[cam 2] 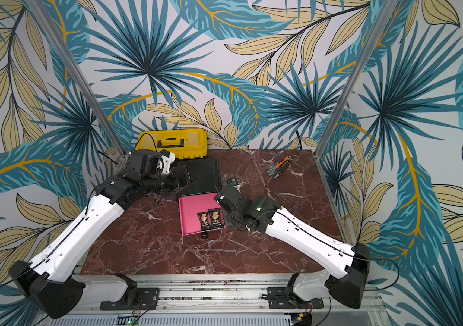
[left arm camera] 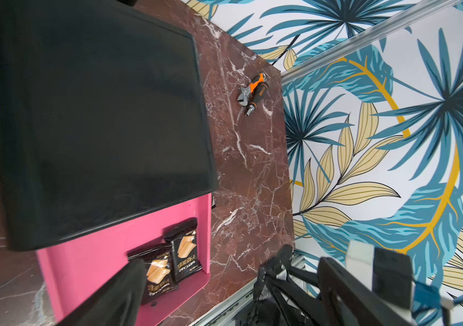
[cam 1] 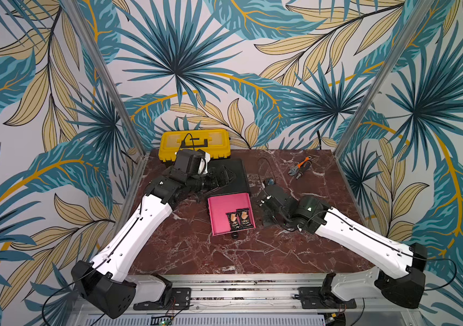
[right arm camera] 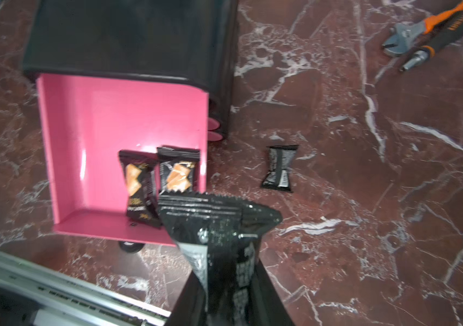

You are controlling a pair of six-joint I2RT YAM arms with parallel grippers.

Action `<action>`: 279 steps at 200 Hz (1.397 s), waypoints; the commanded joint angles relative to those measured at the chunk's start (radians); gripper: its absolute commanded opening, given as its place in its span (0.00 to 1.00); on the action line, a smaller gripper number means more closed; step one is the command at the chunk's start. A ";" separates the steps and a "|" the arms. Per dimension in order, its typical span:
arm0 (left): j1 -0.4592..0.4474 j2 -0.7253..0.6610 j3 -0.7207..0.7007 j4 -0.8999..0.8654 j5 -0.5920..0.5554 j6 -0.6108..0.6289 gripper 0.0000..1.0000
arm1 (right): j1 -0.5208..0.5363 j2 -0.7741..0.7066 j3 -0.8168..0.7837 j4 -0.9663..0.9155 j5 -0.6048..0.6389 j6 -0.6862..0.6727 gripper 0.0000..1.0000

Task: Take the cookies out of the drawer
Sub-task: Place the cookie at the center of the board.

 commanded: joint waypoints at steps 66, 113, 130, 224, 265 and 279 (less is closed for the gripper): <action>-0.055 0.070 0.076 0.014 -0.098 0.000 1.00 | -0.323 0.161 -0.082 0.057 -0.220 -0.169 0.07; 0.003 0.090 0.070 0.010 -0.112 -0.019 1.00 | -0.326 0.360 0.028 0.099 -0.323 -0.149 0.08; 0.016 0.093 0.079 -0.011 -0.135 -0.013 1.00 | -0.325 0.417 0.051 0.103 -0.324 -0.135 0.08; 0.053 0.049 0.033 -0.046 -0.183 -0.012 1.00 | -0.326 0.564 0.056 0.176 -0.342 -0.077 0.08; 0.053 0.044 0.038 -0.064 -0.184 -0.018 1.00 | -0.327 0.578 0.024 0.203 -0.323 -0.054 0.14; 0.053 0.029 0.028 -0.072 -0.195 -0.022 1.00 | -0.327 0.576 0.006 0.215 -0.327 -0.044 0.16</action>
